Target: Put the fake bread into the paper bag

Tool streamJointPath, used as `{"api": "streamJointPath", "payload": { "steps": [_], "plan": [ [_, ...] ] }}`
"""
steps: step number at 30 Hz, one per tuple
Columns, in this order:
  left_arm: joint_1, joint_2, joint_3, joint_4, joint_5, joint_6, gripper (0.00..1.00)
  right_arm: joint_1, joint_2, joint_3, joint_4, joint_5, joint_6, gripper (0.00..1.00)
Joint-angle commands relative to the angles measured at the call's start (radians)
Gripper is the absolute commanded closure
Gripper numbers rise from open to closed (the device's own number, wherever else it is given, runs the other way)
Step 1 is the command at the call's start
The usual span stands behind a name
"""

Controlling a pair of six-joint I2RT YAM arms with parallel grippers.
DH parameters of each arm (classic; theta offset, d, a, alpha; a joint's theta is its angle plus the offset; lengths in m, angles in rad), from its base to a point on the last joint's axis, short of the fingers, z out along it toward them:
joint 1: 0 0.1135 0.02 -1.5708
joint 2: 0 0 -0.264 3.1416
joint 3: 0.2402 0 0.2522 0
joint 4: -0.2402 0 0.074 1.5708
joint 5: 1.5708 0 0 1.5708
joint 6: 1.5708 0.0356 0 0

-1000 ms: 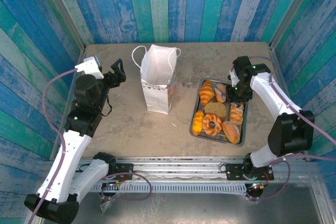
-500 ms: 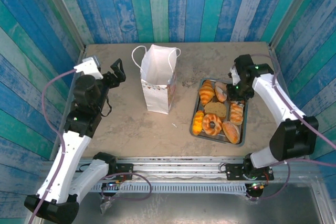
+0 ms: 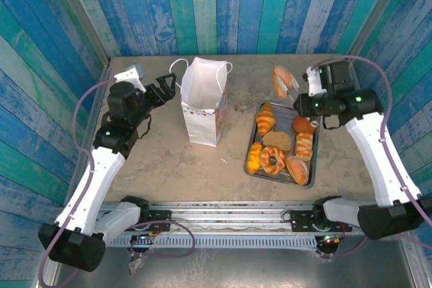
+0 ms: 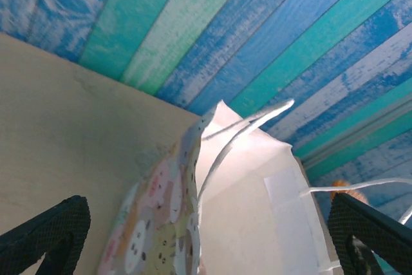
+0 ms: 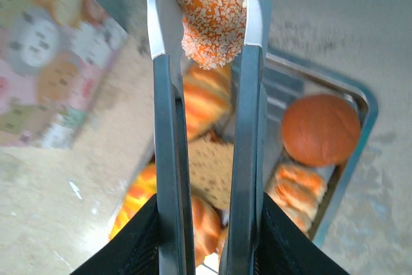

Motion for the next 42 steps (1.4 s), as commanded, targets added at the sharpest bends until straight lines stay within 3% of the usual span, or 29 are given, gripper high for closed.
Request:
{"api": "streamJointPath", "payload": {
  "steps": [1,10,22,32,42],
  "plan": [
    [0.007,0.025,-0.035,0.084,0.125,-0.082,0.0,0.04,-0.059,0.056,0.107,-0.042,0.014,0.71],
    [0.006,0.098,-0.074,0.162,0.191,-0.114,0.11,0.197,-0.076,0.163,0.294,-0.072,0.035,0.71],
    [0.007,0.153,-0.108,0.214,0.191,-0.161,0.42,0.561,0.04,0.219,0.398,0.032,-0.039,0.71],
    [0.007,0.138,-0.131,0.203,0.141,-0.159,0.66,0.596,0.109,0.181,0.315,0.124,-0.035,0.71],
    [0.007,0.134,-0.131,0.204,0.15,-0.157,0.74,0.597,0.169,0.176,0.238,0.129,-0.037,0.71]
  ]
}}
